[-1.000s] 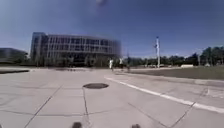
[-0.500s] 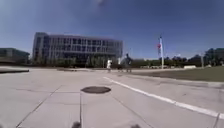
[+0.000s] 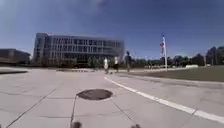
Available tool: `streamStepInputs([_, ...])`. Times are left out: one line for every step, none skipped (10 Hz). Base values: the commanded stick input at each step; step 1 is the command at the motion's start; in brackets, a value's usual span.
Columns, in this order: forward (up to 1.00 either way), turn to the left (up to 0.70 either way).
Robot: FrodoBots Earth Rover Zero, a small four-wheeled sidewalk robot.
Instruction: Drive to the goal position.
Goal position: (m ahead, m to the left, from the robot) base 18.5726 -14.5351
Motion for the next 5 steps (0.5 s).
streamStepInputs([0.85,0.03])
streamStepInputs([0.85,0.03])
streamStepInputs([0.85,0.03])
streamStepInputs([0.85,0.03])
streamStepInputs([0.85,0.03])
